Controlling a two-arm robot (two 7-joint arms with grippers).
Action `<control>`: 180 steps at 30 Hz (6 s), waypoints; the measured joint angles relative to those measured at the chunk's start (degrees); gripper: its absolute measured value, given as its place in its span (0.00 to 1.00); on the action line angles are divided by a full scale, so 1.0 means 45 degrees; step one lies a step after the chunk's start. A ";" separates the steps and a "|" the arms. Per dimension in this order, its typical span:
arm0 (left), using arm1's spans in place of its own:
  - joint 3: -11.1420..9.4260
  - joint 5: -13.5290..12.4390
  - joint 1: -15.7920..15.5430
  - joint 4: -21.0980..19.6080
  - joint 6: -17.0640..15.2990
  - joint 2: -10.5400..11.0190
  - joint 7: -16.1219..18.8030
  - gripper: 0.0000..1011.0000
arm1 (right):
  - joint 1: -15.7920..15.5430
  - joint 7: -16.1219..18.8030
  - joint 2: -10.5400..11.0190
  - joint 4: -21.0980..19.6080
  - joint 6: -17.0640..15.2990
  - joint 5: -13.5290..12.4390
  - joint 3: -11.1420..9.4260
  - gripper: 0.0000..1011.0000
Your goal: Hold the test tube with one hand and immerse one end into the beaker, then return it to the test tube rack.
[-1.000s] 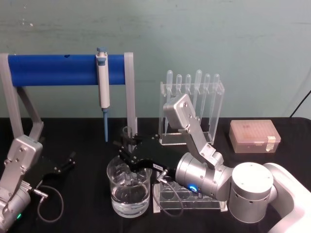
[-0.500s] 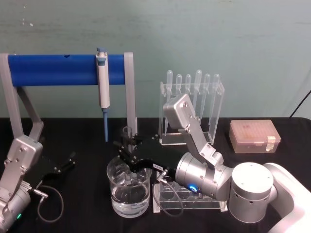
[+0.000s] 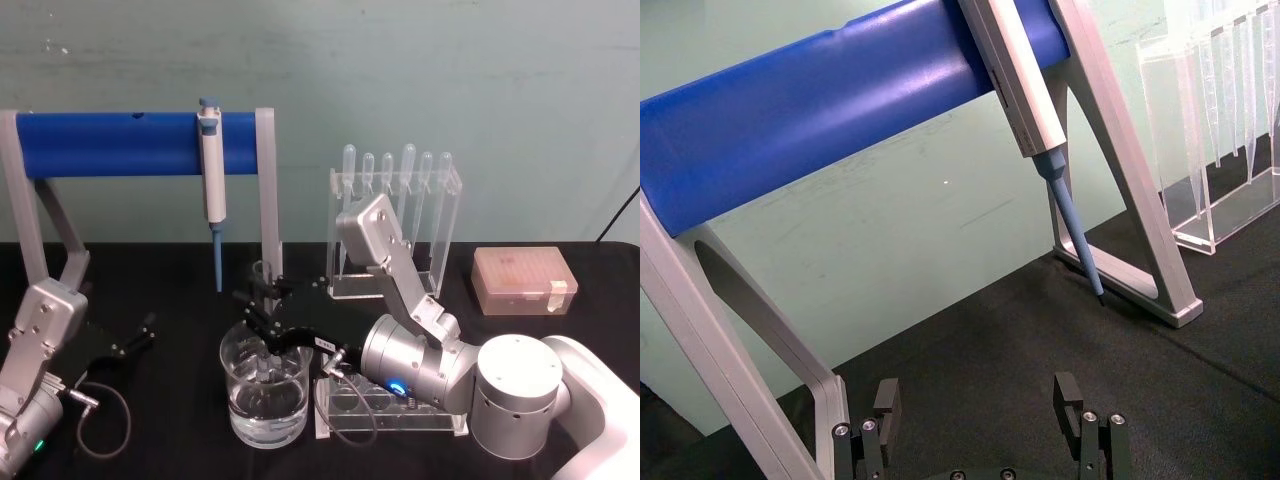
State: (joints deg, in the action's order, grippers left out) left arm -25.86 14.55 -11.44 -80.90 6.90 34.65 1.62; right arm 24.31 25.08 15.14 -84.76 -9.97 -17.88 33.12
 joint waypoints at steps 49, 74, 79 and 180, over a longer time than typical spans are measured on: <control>0.0000 0.0000 0.0001 0.0000 0.0000 0.0000 0.0000 0.99 | 0.0000 0.0000 0.0000 0.0000 0.0000 0.0000 0.0000 0.22; 0.0001 0.0000 0.0001 0.0000 0.0000 0.0000 0.0000 0.99 | 0.0000 0.0022 0.0010 -0.0003 0.0002 0.0005 -0.0008 0.22; 0.0000 0.0000 0.0001 0.0000 0.0001 0.0000 0.0000 0.99 | -0.0008 0.0040 0.0058 -0.0068 0.0002 0.0007 -0.0031 0.22; 0.0000 0.0000 0.0001 0.0000 0.0000 0.0000 0.0000 0.99 | -0.2832 -0.1350 0.2708 -0.4029 -0.0662 -0.0728 -0.2534 0.22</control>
State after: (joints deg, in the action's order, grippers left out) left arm -25.86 14.55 -11.43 -80.90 6.91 34.65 1.62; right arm 11.57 19.00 27.32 -102.89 -12.95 -21.15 21.72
